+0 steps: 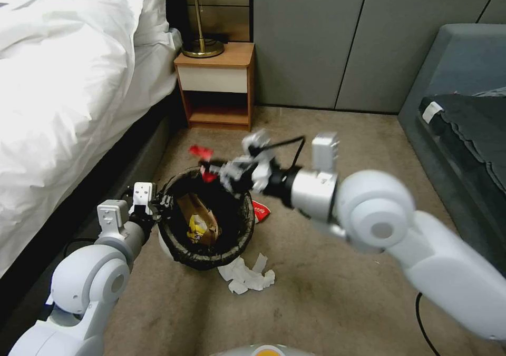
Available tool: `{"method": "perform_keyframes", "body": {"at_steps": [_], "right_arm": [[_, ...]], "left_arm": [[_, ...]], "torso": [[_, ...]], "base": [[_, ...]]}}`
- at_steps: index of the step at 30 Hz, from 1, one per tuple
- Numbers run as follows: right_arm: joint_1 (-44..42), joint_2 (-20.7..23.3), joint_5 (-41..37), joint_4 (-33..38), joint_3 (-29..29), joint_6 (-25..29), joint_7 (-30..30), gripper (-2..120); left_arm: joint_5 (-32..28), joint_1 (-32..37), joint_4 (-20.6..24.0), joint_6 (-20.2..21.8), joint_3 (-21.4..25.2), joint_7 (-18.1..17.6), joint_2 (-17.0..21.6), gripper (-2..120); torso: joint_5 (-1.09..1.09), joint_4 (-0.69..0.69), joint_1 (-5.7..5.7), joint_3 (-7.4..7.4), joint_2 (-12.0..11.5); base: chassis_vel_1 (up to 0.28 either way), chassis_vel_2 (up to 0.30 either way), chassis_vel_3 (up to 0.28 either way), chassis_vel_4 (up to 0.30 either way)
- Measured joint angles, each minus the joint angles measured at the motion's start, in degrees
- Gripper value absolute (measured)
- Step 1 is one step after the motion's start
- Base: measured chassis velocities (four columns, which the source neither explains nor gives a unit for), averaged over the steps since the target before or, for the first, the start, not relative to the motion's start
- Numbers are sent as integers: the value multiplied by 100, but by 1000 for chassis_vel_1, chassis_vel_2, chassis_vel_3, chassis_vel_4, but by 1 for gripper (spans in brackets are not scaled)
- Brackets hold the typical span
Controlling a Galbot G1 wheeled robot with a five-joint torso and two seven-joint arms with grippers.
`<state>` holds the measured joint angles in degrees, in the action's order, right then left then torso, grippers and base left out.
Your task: Pick up the trash bin, then pick up the garbage from the floor and place it into the trash bin.
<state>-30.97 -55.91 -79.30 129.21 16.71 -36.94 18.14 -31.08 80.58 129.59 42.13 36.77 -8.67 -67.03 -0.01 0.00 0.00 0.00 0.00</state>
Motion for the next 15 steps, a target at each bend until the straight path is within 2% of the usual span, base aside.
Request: {"method": "perform_keyframes", "body": {"at_steps": [6, 15], "right_arm": [[-154, -74, 238, -215, 316, -39, 117, 0], [-323, -239, 521, -468, 425, -21, 44, 0]], "left_arm": [[2, -16, -7, 0, 7, -1, -2, 6], [-1, -5, -36, 0, 16, 6, 20, 6]], "torso": [[1, -1, 0, 0, 0], [1, 0, 0, 0, 0]], "base": [[0, 0, 0, 0], [0, 0, 0, 0]]}}
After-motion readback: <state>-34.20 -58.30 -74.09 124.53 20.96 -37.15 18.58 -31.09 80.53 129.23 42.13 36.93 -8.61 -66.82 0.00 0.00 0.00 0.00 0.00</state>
